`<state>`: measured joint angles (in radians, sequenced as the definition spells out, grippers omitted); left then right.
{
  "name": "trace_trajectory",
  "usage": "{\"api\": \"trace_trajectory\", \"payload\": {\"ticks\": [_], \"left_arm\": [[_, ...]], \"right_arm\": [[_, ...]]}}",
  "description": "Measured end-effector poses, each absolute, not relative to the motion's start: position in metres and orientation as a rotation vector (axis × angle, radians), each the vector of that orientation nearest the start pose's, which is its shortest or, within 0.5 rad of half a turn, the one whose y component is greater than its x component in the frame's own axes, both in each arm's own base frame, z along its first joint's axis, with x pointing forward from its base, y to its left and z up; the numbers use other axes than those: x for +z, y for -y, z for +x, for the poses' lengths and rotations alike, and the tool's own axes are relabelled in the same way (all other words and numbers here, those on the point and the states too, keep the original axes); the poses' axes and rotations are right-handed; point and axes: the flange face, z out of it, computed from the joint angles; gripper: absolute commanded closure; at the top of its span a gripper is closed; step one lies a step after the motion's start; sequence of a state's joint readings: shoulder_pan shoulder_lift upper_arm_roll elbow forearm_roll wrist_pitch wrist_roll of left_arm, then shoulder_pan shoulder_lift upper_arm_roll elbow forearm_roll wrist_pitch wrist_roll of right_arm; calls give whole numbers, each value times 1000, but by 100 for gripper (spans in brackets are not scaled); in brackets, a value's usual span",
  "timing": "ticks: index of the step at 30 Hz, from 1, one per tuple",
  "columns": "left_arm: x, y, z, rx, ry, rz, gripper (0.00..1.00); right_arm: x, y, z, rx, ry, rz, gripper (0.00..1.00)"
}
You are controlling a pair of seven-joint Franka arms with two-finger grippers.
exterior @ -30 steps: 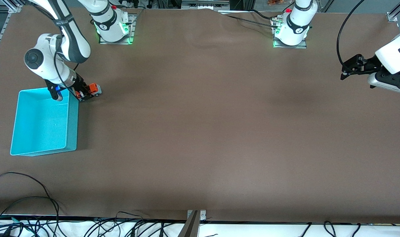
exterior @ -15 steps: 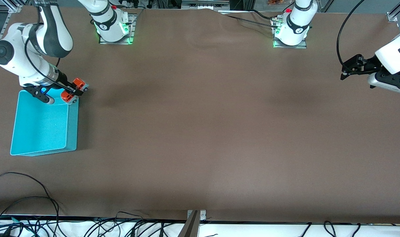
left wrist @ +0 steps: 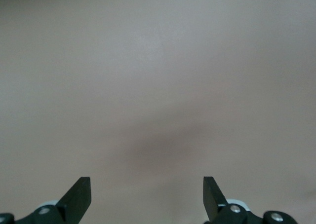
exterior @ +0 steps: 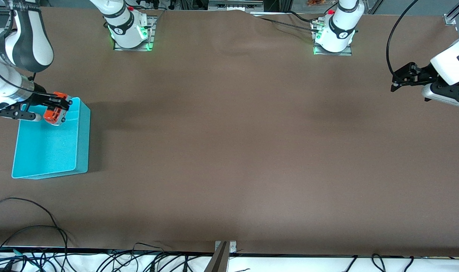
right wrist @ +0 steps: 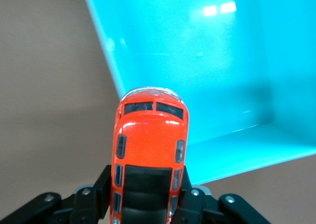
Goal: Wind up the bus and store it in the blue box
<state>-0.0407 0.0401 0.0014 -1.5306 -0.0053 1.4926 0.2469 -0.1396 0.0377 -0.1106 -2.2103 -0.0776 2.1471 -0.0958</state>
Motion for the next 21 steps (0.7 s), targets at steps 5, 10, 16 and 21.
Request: {"api": "trace_trajectory", "payload": {"ticks": [5,10,16,21], "left_arm": [[614,23,558,122,-450,-3120,0],[616,23,559,115,-450,-3120,0],[617,23,560,110,-450,-3120,0],[617,23,560,111,-450,-3120,0]], "right_arm": [[335,154,510,233,-56,-3222,100],[317,165,522,276,36,-3276,100],[301,185,533,297,108,-3302,100],[288,205,542,264,113,-3311,100]]}}
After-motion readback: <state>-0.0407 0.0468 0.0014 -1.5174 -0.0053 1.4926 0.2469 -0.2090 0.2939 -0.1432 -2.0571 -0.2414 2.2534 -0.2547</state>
